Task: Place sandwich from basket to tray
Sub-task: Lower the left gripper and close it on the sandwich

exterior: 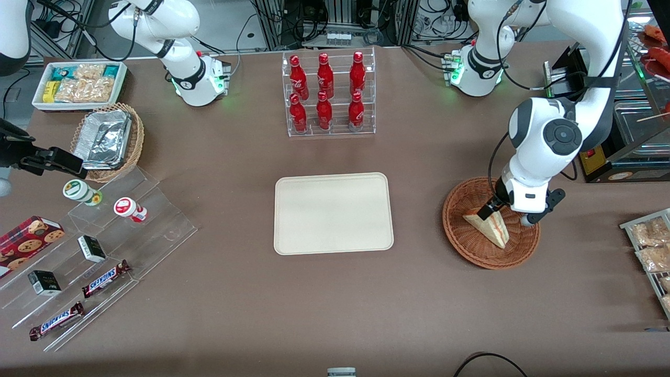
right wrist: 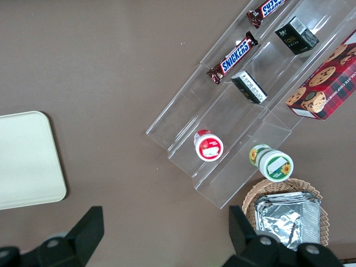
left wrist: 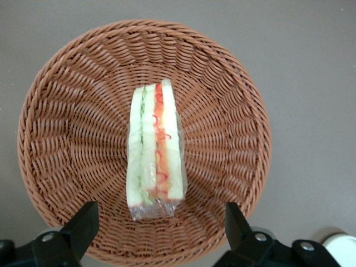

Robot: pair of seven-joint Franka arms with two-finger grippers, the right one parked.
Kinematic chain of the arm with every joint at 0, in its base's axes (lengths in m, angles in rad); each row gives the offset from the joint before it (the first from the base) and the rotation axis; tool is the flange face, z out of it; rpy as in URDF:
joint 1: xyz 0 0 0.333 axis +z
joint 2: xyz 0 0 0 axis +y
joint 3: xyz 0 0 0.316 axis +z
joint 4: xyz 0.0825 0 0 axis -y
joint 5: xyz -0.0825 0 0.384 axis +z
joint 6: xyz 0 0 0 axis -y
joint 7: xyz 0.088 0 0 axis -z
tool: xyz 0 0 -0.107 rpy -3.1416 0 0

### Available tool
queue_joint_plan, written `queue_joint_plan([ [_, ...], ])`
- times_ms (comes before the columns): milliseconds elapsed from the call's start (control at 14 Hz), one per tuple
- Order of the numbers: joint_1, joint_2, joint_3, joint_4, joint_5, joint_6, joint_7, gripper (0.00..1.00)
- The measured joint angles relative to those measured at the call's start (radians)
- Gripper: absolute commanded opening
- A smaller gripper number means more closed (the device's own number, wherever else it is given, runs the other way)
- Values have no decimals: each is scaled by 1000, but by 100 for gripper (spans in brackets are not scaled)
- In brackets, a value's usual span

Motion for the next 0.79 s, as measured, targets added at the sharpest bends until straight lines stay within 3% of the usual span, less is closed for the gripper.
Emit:
queue_joint_plan([
  [786,4,85,14,-3,0,71,-13,100],
])
